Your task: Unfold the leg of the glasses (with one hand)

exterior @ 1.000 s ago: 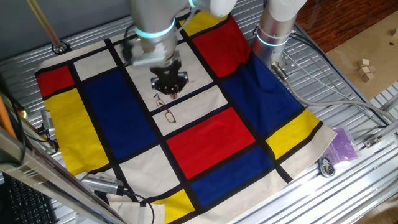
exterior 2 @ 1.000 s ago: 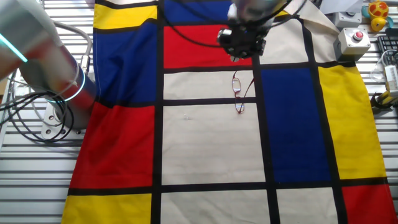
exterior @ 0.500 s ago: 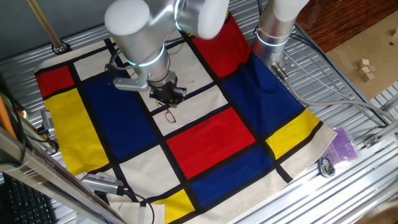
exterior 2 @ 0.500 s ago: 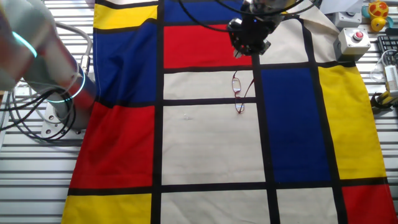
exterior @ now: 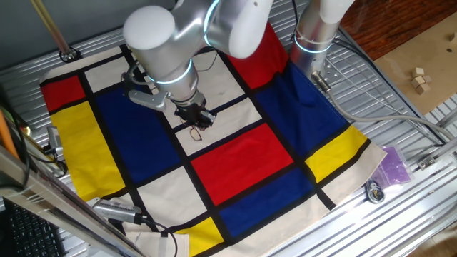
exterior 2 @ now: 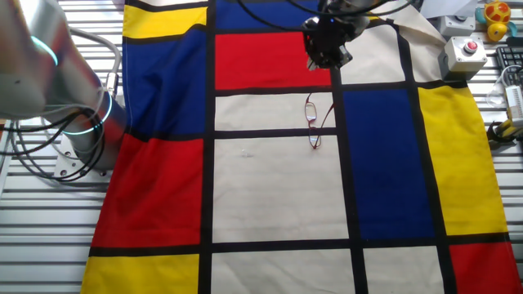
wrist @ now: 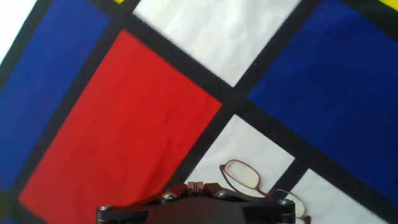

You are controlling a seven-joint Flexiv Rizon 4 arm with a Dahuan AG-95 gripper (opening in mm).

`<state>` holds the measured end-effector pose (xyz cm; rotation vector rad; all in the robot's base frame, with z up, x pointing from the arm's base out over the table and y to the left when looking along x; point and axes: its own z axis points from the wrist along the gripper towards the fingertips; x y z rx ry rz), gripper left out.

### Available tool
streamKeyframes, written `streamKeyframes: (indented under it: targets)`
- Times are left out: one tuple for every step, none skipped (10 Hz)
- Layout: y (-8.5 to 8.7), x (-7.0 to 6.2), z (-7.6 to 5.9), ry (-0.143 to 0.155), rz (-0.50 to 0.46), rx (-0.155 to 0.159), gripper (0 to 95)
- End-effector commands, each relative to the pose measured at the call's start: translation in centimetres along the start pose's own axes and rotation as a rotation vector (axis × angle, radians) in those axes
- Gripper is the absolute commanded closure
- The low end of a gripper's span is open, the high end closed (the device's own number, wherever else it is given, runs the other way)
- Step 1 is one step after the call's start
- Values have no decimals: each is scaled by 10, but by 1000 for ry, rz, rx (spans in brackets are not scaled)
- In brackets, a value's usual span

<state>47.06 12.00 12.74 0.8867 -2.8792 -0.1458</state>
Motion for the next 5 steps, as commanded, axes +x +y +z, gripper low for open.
streamKeyframes:
  targets:
    - [6,-5,-1,-8,65,-3,950]
    - [8,-6,-2,-8,74,-3,950]
    - [11,-7,-1,-8,80,-2,950]
    - [12,-8,0,-7,84,-1,950]
    - [12,-7,0,-7,85,-1,950]
